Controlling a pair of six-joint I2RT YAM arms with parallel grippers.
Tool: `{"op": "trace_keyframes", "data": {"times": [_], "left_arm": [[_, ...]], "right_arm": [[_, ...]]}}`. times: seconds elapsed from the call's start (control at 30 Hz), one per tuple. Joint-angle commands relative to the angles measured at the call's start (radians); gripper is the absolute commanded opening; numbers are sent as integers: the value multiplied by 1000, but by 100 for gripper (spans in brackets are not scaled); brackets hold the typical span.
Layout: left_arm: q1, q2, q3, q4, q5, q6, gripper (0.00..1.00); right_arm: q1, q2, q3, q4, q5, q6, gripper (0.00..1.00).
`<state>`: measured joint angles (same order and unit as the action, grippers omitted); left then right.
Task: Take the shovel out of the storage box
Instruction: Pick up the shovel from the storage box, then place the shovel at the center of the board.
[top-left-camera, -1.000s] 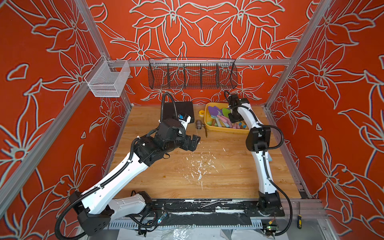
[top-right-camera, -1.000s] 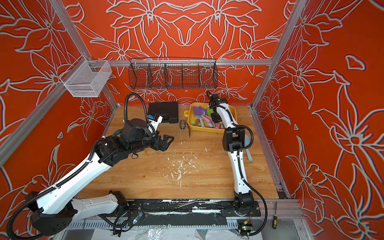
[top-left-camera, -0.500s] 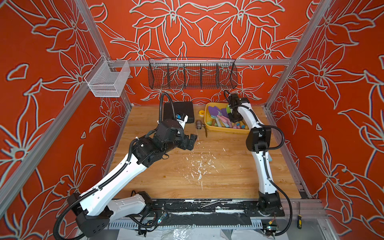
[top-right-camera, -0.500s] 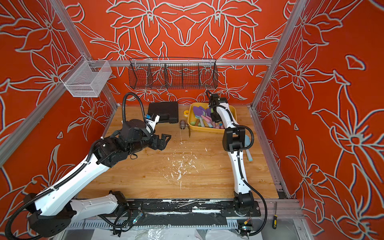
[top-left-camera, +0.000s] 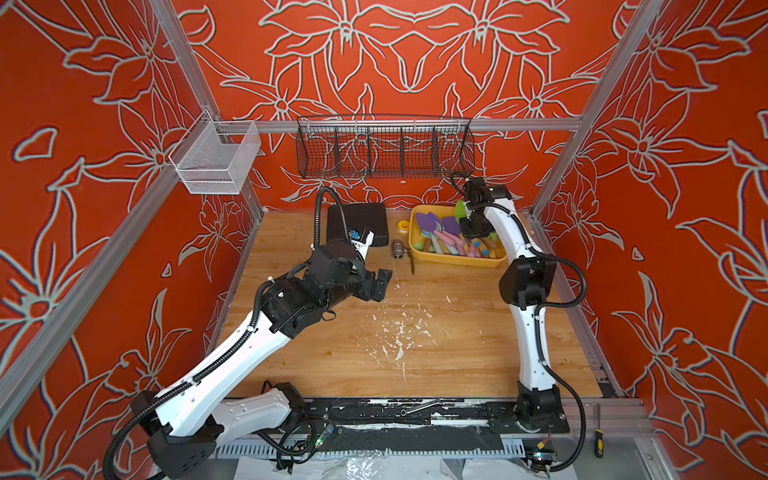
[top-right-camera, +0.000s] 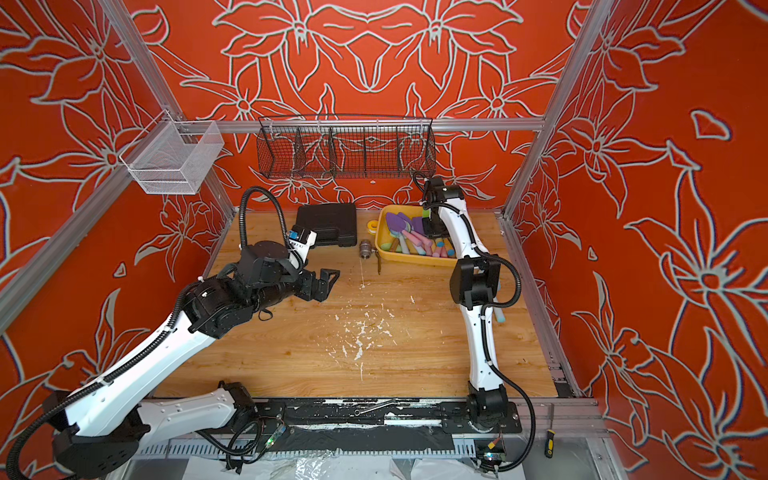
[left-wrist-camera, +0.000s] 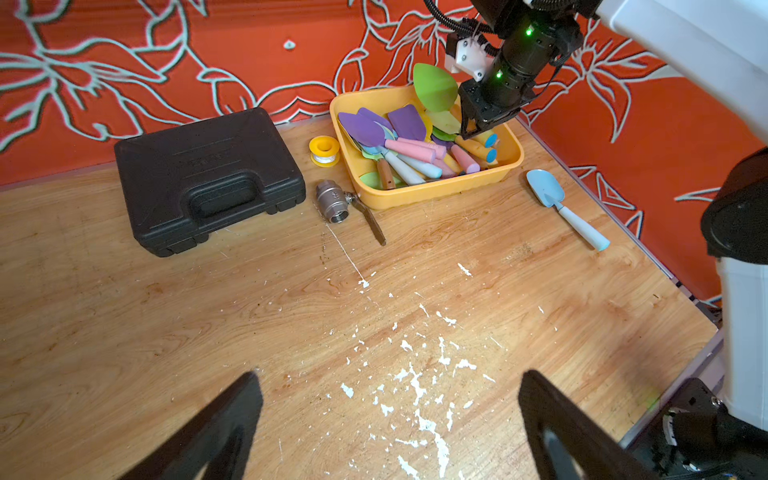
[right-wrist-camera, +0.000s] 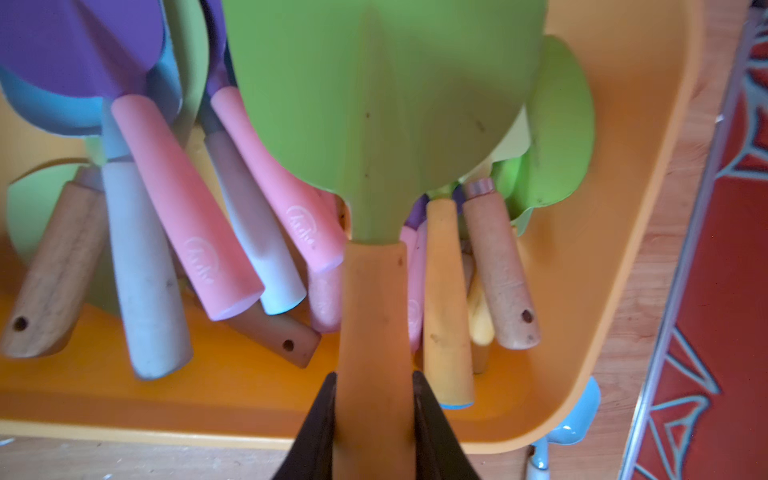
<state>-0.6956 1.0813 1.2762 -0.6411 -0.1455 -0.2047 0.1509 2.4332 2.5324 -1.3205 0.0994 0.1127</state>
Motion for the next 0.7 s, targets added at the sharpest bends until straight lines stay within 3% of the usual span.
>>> {"op": "trace_keyframes", "data": {"times": [0.0, 0.2, 0.53, 0.67], "left_arm": [[-5, -29, -9, 22, -13, 9, 97], [-5, -52, -18, 39, -19, 3, 97], [-5, -66, -21, 50, -17, 4, 97], [-5, -66, -36, 68, -4, 11, 97]], "right_arm": [[-4, -83, -22, -36, -42, 73, 0], [-4, -248, -212, -5, -83, 160, 0], [-11, -833, -970, 283, -37, 92, 0], [-26, -1037, -1225, 325, -72, 77, 0]]}}
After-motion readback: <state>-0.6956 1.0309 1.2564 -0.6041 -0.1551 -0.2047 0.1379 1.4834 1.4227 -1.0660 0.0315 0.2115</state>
